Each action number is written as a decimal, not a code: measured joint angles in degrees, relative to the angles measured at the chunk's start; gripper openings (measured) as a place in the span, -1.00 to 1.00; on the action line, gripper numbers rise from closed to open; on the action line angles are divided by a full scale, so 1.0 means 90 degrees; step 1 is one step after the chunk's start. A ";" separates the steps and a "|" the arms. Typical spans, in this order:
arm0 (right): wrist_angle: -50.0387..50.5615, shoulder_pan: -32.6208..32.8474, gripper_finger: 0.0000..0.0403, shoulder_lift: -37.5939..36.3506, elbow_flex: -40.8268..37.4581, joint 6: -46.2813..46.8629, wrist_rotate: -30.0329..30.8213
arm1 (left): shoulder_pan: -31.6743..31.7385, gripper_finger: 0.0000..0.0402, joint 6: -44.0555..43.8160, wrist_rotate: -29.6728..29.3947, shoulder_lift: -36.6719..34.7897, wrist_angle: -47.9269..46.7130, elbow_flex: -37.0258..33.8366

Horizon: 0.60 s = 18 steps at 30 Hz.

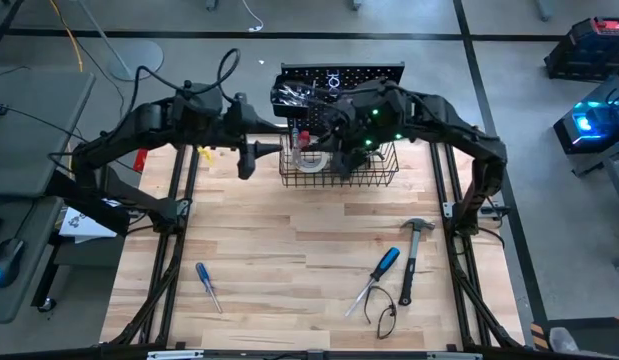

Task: Hang tools onto peg board
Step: Put the red allen wrench in the right black bin on the pegboard

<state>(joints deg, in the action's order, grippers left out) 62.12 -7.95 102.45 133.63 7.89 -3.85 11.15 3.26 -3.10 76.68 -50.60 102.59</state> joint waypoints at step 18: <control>0.0178 -0.0618 -1.00 -0.0873 -0.0044 0.0441 0.2036 | 0.0217 -0.03 -0.1616 0.0136 -0.1849 0.1279 -0.2597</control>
<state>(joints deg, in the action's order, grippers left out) 63.73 -13.51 94.59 133.23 11.86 14.47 13.10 -11.28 -1.88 60.04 -39.10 79.21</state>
